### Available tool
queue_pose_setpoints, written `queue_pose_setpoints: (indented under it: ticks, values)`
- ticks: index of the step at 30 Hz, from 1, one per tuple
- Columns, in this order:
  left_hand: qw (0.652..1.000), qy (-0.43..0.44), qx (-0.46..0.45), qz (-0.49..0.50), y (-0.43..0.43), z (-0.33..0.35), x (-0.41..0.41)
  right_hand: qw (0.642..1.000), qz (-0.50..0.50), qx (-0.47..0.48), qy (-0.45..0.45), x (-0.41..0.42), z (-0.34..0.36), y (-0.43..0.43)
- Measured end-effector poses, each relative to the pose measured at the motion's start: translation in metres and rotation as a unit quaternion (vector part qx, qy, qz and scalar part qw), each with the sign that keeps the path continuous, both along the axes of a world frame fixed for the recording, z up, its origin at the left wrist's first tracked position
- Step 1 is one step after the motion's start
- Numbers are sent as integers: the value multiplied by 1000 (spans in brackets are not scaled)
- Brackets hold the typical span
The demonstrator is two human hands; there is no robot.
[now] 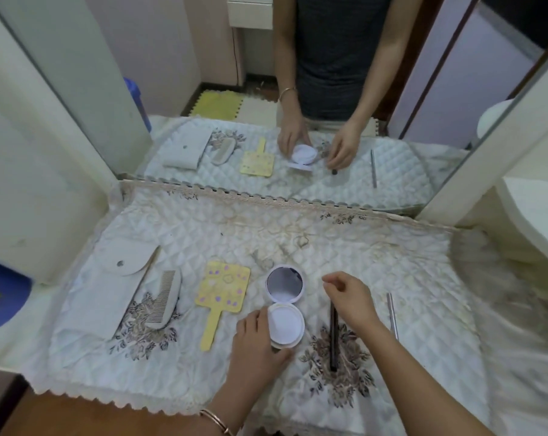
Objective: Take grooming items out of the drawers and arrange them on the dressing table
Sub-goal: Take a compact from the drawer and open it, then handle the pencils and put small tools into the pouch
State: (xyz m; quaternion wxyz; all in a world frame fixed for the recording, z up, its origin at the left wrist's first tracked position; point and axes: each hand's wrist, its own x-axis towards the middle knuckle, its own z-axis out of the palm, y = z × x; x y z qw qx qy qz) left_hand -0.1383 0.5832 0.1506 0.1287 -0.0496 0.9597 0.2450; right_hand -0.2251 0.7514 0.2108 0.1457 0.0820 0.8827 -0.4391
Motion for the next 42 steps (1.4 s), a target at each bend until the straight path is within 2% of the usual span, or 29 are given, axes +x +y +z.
queue_pose_setpoints:
  ticks: [2,4,8,11,13,15,18,20,22,25,27,29,31,33,35,39,42]
  values:
    - [1000,0,-15,-7,-1,3,-1,998,-54,15,4,19,-5,12]
    - [999,50,-15,-15,-1,10,-2,996,-79,27,-18,37,-13,17]
    - [980,189,46,-44,3,11,3,990,-64,105,-71,57,-29,8]
    - [969,219,102,-57,5,9,5,989,-50,126,-64,59,-28,4]
    - [965,198,170,-13,8,16,6,993,-40,104,-46,60,-21,4]
    - [956,119,261,57,13,31,4,997,-7,69,-23,62,-12,2]
    - [910,41,387,143,19,50,-6,999,45,11,4,67,3,-4]
    - [869,4,467,166,22,59,-13,998,52,-17,16,72,12,-6]
    - [847,-7,504,171,26,62,-17,999,41,-25,23,77,17,-4]
    - [849,3,492,194,36,68,-21,1000,17,-2,25,85,17,3]
    - [835,40,488,250,35,73,-32,999,0,26,17,93,14,10]
    - [832,77,482,262,26,80,-48,998,-59,4,14,103,9,18]
    - [867,69,456,189,20,86,-62,994,-111,-19,8,107,5,26]
    - [927,37,365,82,23,83,-65,989,-146,-34,-2,103,0,30]
    - [963,-2,268,-6,34,69,-59,985,-169,-40,-10,94,-5,32]
    - [989,-9,133,-71,54,37,-46,985,-172,-19,-21,79,-17,28]
    - [993,45,51,-92,59,31,-45,987,-159,15,-6,73,-25,22]
